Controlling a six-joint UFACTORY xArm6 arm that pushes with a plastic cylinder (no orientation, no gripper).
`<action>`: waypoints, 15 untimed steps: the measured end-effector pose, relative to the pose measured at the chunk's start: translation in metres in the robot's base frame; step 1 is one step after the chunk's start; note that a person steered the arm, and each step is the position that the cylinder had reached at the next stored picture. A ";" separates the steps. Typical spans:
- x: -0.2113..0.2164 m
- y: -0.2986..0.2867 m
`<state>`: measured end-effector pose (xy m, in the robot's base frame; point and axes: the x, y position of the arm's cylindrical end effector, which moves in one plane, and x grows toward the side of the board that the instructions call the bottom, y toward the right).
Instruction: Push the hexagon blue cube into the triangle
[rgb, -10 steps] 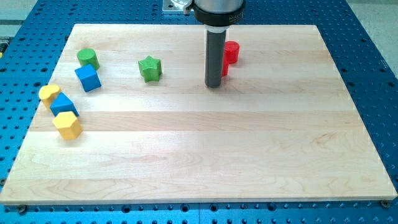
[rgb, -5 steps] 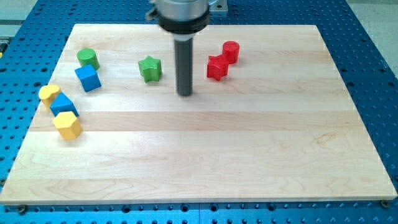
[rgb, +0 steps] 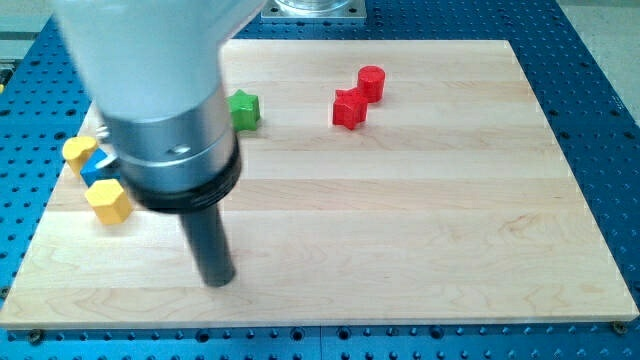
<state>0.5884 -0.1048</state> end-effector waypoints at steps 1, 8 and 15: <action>0.016 -0.042; -0.037 -0.122; -0.226 -0.066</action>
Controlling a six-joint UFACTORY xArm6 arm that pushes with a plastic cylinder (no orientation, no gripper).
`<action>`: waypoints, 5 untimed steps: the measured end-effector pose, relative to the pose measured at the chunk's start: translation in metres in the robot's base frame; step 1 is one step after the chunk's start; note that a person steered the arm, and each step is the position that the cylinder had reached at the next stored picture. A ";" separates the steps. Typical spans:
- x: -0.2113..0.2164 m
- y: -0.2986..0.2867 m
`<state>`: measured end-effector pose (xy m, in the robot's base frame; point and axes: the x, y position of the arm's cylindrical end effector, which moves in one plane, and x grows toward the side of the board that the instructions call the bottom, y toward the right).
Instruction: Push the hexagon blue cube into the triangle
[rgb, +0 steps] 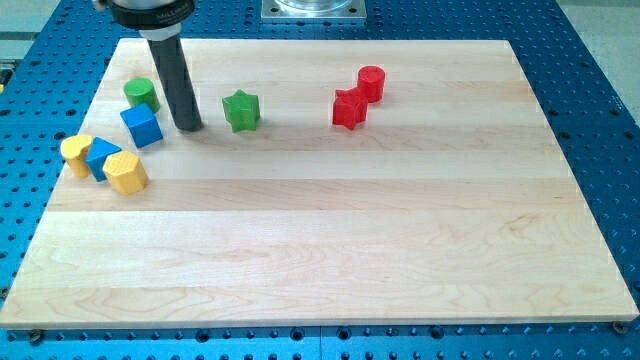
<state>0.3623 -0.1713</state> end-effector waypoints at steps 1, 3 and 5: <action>-0.009 -0.024; 0.007 -0.044; -0.001 -0.070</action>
<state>0.3616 -0.2417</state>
